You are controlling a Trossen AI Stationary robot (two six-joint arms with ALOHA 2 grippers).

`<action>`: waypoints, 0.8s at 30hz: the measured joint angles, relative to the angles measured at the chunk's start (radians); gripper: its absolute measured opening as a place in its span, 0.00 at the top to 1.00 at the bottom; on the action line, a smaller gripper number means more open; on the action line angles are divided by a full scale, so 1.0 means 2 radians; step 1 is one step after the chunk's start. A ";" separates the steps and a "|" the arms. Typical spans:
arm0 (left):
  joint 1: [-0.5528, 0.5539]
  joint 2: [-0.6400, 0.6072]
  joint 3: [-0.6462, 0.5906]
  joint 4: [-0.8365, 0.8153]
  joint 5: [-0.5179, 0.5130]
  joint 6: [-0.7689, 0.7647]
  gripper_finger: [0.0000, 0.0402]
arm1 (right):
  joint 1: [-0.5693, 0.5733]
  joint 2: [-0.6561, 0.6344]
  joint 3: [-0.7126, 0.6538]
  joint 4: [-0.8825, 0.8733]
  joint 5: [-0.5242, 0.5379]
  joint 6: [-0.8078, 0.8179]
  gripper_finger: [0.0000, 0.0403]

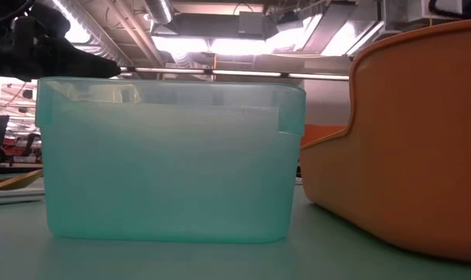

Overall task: Sort silverware by color (type)
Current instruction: Put the golden spoon into the blue bin

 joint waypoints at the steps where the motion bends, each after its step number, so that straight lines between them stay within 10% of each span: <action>1: 0.000 0.000 0.000 0.000 0.000 0.000 0.73 | -0.003 0.000 -0.004 0.003 0.000 -0.001 1.00; 24: 0.000 0.000 0.000 0.000 0.000 0.000 0.73 | -0.002 0.000 -0.019 0.038 0.010 0.001 1.00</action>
